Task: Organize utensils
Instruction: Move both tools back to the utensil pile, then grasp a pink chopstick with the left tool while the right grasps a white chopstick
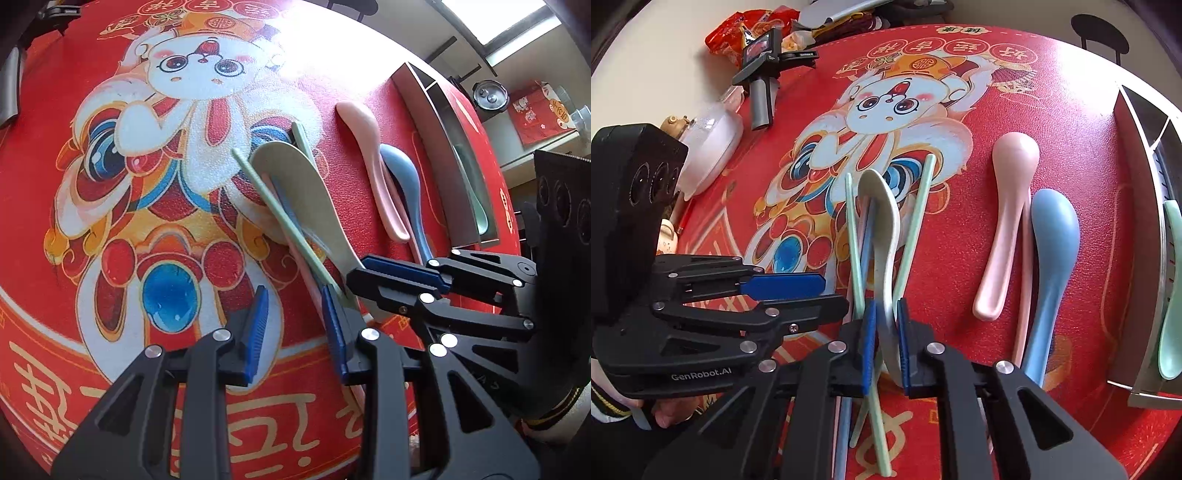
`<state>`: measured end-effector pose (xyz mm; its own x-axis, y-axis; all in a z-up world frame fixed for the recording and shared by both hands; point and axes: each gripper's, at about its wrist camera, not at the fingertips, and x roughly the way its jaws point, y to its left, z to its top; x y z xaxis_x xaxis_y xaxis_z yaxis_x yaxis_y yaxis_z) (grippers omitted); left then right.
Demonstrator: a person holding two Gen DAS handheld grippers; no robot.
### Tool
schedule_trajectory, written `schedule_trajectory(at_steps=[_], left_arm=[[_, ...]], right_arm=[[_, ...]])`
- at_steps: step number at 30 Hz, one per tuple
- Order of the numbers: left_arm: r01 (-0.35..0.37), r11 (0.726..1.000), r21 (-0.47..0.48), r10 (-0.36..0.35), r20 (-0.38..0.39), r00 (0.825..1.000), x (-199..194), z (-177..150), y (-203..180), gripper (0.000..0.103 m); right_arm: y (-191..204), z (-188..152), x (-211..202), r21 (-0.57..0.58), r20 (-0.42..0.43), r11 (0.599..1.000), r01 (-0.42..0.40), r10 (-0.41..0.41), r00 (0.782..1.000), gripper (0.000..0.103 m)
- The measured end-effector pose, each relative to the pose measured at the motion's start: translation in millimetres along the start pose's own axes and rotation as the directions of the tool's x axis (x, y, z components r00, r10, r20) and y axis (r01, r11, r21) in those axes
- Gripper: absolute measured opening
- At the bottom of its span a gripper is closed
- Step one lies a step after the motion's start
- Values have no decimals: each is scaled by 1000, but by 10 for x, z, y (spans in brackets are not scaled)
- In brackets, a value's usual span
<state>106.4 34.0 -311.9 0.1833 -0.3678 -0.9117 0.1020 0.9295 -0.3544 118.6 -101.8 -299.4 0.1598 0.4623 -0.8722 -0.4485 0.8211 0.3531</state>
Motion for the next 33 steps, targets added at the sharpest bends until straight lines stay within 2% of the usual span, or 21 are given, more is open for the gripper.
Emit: schedule_trajectory(at_steps=[8,11,16,22,24,29,31,33], left_arm=[[-72,994,83,72,-2,997,85,47,-236,32],[-50,992,114,52,-18,998,138,55,-356,32],[-53,978,201,61,-37,997,249,60,-610,32],[-109,956,271,121,-29,992,362,60,-821,32],[-138,949,283,150,-22,988,387,60,-867,32],[-152,951,271,162,-15,987,418,68,-892,29],[-192,933,304,203,-4,979,436,32,-955,33],[-247,898,363,262,7,965,490,-16,-1077,33]], right_arm=[[-192,-119,-119,109,54,994,19,-25,998,7],[-269,-190,-165,155,74,988,10,-22,997,7],[-346,-252,-233,194,102,981,2,-23,994,7],[-410,-282,-311,224,130,975,-2,-28,991,7],[-430,-297,-327,233,133,972,-5,-27,991,7],[-461,-318,-355,246,139,969,-2,-34,990,7],[-470,-318,-358,251,142,968,-2,-35,989,7],[-478,-315,-363,253,145,968,-1,-37,989,7]])
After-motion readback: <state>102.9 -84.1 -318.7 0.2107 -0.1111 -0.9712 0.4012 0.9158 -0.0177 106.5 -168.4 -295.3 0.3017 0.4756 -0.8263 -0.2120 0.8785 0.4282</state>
